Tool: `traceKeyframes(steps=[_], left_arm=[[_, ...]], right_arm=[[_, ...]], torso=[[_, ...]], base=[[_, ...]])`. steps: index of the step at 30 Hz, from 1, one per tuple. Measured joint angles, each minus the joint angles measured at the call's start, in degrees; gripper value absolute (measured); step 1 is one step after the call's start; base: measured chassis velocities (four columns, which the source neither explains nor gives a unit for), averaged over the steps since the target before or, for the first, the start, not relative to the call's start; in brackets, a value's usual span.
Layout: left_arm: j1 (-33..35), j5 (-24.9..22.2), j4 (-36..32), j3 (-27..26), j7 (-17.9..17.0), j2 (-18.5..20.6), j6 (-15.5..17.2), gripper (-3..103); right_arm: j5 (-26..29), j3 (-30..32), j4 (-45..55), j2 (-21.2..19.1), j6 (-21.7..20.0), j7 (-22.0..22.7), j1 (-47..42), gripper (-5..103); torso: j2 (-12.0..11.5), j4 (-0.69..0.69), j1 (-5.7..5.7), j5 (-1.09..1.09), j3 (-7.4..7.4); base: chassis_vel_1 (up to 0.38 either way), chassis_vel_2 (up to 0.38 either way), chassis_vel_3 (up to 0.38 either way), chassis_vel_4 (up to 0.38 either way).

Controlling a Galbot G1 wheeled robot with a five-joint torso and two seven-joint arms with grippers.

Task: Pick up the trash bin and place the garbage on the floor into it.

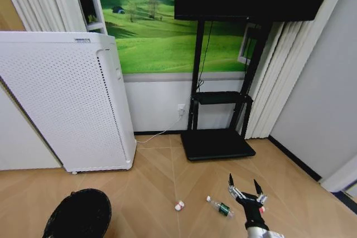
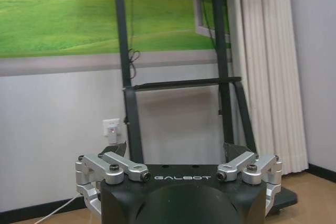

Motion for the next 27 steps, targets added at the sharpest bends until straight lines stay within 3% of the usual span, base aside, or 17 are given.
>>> traceKeyframes(steps=[5,11,13,16,19,22,25,27], left_arm=[[-0.16,-0.2,0.0,-0.01,-0.02,-0.13,-0.28,4],[-0.23,-0.91,0.22,-0.21,-0.2,-0.62,-0.47,4],[-0.33,-2.22,0.22,-0.66,-0.67,-1.0,-0.52,4],[-0.88,-3.59,-0.15,-1.06,-1.08,-1.33,-0.5,4],[-1.47,-5.48,-1.57,-1.62,-1.64,-1.68,0.93,4],[-1.72,-8.5,-5.21,-2.07,-3.01,-2.19,4.92,4],[-1.86,-8.66,-6.51,-2.17,-3.76,-2.48,5.99,4],[-2.05,-8.05,-8.26,-2.0,-5.09,-3.2,7.45,4]], right_arm=[[0.66,-0.22,-1.33,-1.38,-0.59,-0.98,0.94,100],[2.1,-1.48,-6.08,-5.83,-6.76,-3.94,2.83,100],[2.36,-3.61,-11.32,-8.96,-10.98,-4.9,4.97,100],[2.49,-5.69,-15.84,-10.79,-13.05,-4.76,7.45,100],[3.07,-7.79,-20.17,-12.37,-15.14,-4.14,10.78,100],[4.25,-11.0,-27.03,-14.41,-17.25,-3.64,16.15,100],[4.6,-12.43,-30.39,-14.77,-17.37,-3.28,18.3,100],[5.34,-15.81,-37.8,-14.51,-17.2,-2.26,22.69,100]], torso=[[0.0,0.0,0.0,-0.02,0.0],[0.0,-0.01,0.0,-0.03,-0.01],[0.0,0.03,0.0,0.01,0.0],[0.0,0.01,0.0,0.0,0.0],[0.0,-0.01,0.0,0.03,0.0],[0.0,0.0,0.0,0.0,0.0],[0.0,-0.01,0.0,0.0,0.0],[0.0,0.0,0.0,-0.01,0.0]], base=[[0.243,0.243,-0.236,-0.242],[0.137,0.096,-0.14,-0.128],[0.048,0.02,0.048,-0.002],[-0.075,-0.012,0.069,0.046],[-0.065,-0.058,0.054,0.034],[-0.017,-0.009,0.008,0.01],[0.0,0.0,0.0,0.0],[0.0,0.0,0.0,0.0]])
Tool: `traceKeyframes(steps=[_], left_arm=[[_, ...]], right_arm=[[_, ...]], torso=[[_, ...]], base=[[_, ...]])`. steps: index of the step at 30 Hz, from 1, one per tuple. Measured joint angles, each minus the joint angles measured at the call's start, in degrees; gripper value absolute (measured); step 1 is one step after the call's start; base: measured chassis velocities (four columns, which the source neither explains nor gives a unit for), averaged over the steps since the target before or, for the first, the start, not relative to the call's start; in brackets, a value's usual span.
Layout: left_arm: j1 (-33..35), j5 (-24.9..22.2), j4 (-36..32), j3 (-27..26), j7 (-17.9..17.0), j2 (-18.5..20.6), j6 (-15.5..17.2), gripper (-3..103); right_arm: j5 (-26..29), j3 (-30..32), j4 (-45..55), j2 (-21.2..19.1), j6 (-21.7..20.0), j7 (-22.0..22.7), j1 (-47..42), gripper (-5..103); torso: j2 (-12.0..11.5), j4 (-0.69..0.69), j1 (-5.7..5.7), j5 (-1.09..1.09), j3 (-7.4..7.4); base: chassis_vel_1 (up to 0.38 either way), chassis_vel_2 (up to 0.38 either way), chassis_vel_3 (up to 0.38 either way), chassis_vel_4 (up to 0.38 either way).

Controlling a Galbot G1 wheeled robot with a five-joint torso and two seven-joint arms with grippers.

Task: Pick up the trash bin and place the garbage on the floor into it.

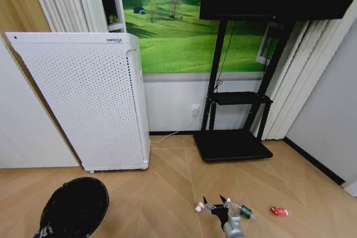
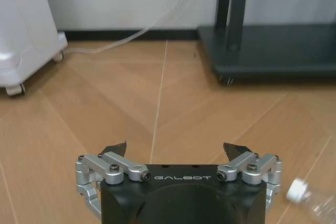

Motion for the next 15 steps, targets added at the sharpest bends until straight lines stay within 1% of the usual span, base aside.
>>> traceKeyframes(steps=[1,2,4,5,7,15], left_arm=[[0.0,0.0,0.0,0.0,0.0,0.0,0.0,4],[0.0,0.64,-0.74,0.31,-0.47,-0.4,0.45,4],[0.32,1.79,-1.72,0.62,-1.34,-1.11,0.78,4],[0.32,1.79,-1.72,0.62,-1.34,-1.11,0.78,4],[0.81,2.2,-2.32,0.62,-1.62,-1.54,0.85,4],[1.39,2.59,-2.56,0.62,-1.63,-1.94,0.85,4]], right_arm=[[0.0,0.0,0.0,0.0,0.0,0.0,0.0,100],[-0.17,-1.54,-3.63,0.52,0.0,-0.04,2.03,100],[-0.96,-3.33,-9.34,1.44,-0.02,-0.56,5.56,100],[-0.96,-3.33,-9.34,1.44,-0.02,-0.56,5.56,100],[-0.61,-4.24,-13.09,2.05,-0.68,-0.67,8.03,100],[0.21,-4.78,-16.15,2.42,-1.44,-0.78,10.32,100]], torso=[[0.0,0.0,0.0,0.0,0.0],[0.0,-0.01,0.0,0.02,0.0],[0.0,0.0,0.0,0.0,0.0],[0.0,0.0,0.0,0.0,0.0],[0.0,0.0,0.0,0.02,0.0],[0.0,0.0,0.0,-0.01,0.0]], base=[[0.0,0.0,0.0,0.0],[0.0,0.0,0.0,0.0],[0.0,0.0,0.0,0.0],[0.0,0.0,0.0,0.0],[0.0,0.0,0.0,0.0],[0.0,0.0,0.0,0.0]])
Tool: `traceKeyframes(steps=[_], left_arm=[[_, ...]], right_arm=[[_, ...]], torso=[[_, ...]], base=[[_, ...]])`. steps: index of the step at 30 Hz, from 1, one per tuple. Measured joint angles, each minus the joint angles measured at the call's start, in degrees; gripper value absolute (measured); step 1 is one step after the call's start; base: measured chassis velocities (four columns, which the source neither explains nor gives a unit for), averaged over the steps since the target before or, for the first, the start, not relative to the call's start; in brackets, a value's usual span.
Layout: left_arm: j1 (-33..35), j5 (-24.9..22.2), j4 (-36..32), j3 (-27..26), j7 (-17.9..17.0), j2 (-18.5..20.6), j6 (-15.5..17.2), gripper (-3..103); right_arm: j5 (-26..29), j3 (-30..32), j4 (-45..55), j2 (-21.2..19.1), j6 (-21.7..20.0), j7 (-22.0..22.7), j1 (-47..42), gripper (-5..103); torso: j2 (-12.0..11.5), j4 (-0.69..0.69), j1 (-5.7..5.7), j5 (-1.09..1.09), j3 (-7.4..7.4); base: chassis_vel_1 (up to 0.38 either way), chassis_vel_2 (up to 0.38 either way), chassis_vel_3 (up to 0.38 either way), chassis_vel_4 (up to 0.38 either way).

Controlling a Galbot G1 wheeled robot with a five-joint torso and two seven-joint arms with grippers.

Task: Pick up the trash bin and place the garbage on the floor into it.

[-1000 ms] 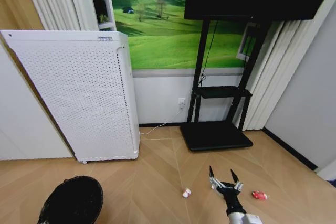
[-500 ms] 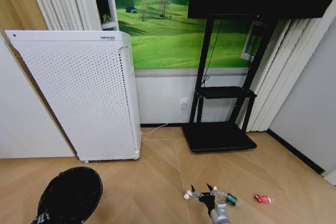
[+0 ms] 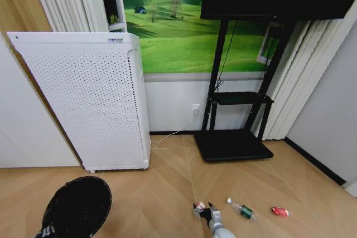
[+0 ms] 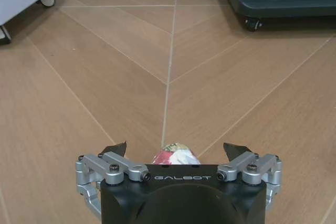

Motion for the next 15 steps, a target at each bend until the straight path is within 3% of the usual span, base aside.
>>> traceKeyframes(steps=[12,15], left_arm=[[0.92,0.25,-1.33,0.87,0.36,-0.76,-0.48,4],[0.86,0.13,-1.33,0.8,0.35,-0.48,-0.48,4]], right_arm=[[-1.9,-0.8,-6.36,1.78,-2.32,4.21,3.62,102],[-2.71,-0.68,-7.85,2.21,-2.15,4.37,3.94,96]], torso=[[0.0,0.0,0.0,0.01,0.0],[0.0,0.0,0.0,0.01,0.0]], base=[[0.0,0.0,0.0,0.0],[0.0,0.0,0.0,0.0]])
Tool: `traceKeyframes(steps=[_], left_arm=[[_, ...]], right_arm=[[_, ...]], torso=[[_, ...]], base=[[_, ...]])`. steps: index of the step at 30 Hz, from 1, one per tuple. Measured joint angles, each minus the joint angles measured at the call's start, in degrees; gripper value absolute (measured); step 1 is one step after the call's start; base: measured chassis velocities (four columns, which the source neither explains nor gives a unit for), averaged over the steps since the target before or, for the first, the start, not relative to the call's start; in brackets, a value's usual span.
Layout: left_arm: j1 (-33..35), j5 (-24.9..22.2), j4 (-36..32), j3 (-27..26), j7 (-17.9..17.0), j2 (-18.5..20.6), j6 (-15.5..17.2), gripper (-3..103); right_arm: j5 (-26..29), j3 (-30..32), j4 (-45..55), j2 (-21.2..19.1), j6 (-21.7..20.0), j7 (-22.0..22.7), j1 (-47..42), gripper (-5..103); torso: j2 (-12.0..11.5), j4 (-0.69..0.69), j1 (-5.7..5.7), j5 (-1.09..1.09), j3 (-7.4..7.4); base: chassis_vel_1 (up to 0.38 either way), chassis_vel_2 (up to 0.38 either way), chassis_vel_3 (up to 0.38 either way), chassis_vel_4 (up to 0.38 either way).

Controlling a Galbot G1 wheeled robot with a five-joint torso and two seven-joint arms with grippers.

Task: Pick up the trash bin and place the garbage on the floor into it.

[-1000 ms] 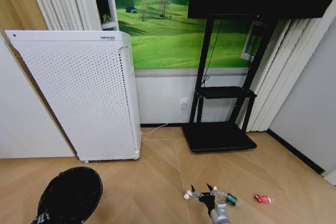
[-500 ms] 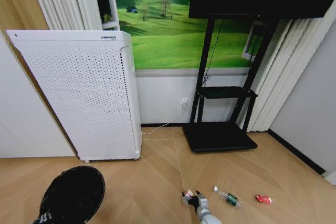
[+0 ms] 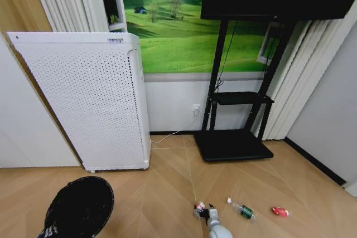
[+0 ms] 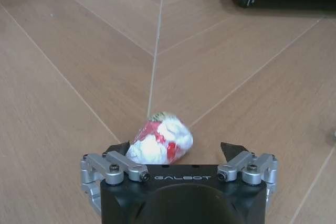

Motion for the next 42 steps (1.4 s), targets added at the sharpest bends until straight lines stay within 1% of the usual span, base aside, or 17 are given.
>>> traceKeyframes(steps=[1,2,5,6,7,8,10,11,13,17,23,30,35,37,39,41,42], left_arm=[[-0.02,-0.01,0.0,0.0,-0.03,0.07,0.0,4],[-0.02,-0.01,0.0,0.0,-0.03,0.07,0.0,4],[-0.01,-0.01,-0.03,0.04,-0.07,0.11,0.0,4],[-0.01,-0.01,-0.03,0.04,-0.07,0.11,0.0,4],[-0.05,0.01,-0.03,0.05,-0.07,0.11,0.0,4],[-0.05,0.01,-0.03,0.05,-0.07,0.11,0.0,4],[-0.18,0.03,0.11,0.19,-0.08,0.02,0.0,4],[-0.18,0.03,0.11,0.19,-0.08,0.02,0.0,4],[-0.24,0.15,0.36,0.36,-0.08,-0.06,0.0,4],[-0.26,0.18,0.56,0.4,-0.08,-0.08,0.0,4],[-0.39,0.13,0.59,0.37,-0.06,0.05,-0.01,4],[-0.55,-0.23,0.8,0.64,-0.14,0.13,-0.01,4],[-1.58,-0.25,1.45,2.16,-0.27,1.04,0.18,4],[-4.43,-0.34,2.94,4.46,-1.36,3.86,1.66,4],[-5.45,-0.58,3.47,5.14,-1.84,4.83,2.16,4],[-8.85,-2.64,5.99,7.74,-3.69,8.62,3.3,4],[-8.85,-2.64,5.99,7.74,-3.69,8.62,3.3,4]], right_arm=[[-0.22,0.04,-0.76,0.39,0.26,0.27,0.19,91],[-0.22,0.04,-0.76,0.39,0.26,0.27,0.19,91],[-0.34,0.22,-1.3,1.21,0.62,0.87,0.19,75],[-0.34,0.22,-1.3,1.21,0.62,0.87,0.19,75],[-0.35,0.33,-1.53,1.42,0.69,1.04,0.14,70],[-0.35,0.33,-1.53,1.42,0.69,1.04,0.14,70],[-0.4,0.44,-1.73,1.54,0.89,1.2,0.07,59],[-0.4,0.44,-1.73,1.54,0.89,1.2,0.07,59],[-0.26,0.57,-1.47,1.49,0.99,1.28,0.01,47],[0.52,0.73,0.14,1.07,0.98,1.3,-0.44,31],[0.98,1.25,1.57,0.64,1.1,1.27,-1.26,17],[1.83,2.43,4.31,-0.34,1.48,1.11,-2.99,16],[4.25,4.62,10.46,-1.95,2.03,0.2,-6.01,16],[8.04,7.08,17.2,-3.12,2.03,-1.52,-9.16,16],[9.54,7.9,19.65,-3.55,2.13,-2.18,-10.46,16],[14.02,9.78,27.28,-4.64,3.35,-4.45,-14.4,16],[14.02,9.78,27.28,-4.64,3.35,-4.45,-14.4,16]], torso=[[0.0,0.0,0.0,0.0,0.0],[0.0,0.0,0.0,0.0,0.0],[0.0,0.0,0.0,0.0,0.0],[0.0,0.0,0.0,0.0,0.0],[0.0,0.0,0.0,0.0,0.0],[0.0,0.0,0.0,0.0,0.0],[0.0,0.0,0.0,0.0,0.0],[0.0,0.0,0.0,0.0,0.0],[0.0,0.0,0.0,0.0,0.0],[0.0,0.0,0.0,0.0,0.0],[0.0,0.0,0.0,0.0,0.0],[0.0,0.0,0.0,0.01,0.0],[0.0,0.02,0.0,0.02,0.0],[0.0,0.02,0.0,0.0,0.0],[0.0,0.01,0.0,-0.01,0.0],[0.0,-0.01,0.0,0.0,0.0],[0.0,-0.01,0.0,0.0,0.0]], base=[[0.0,0.0,0.0,0.0],[0.0,0.0,0.0,0.0],[0.0,0.0,0.0,0.0],[0.0,0.0,0.0,0.0],[0.0,0.0,0.0,0.0],[0.0,0.0,0.0,0.0],[0.0,0.0,0.0,0.0],[0.0,0.0,0.0,0.0],[0.0,0.0,0.0,0.0],[0.0,0.0,0.0,0.0],[0.0,0.0,0.0,0.0],[0.0,0.0,0.0,0.0],[0.0,0.0,0.0,0.0],[0.0,0.0,0.0,0.0],[0.0,0.0,0.0,0.0],[0.0,0.0,0.0,0.0],[0.0,0.0,0.0,0.0]])
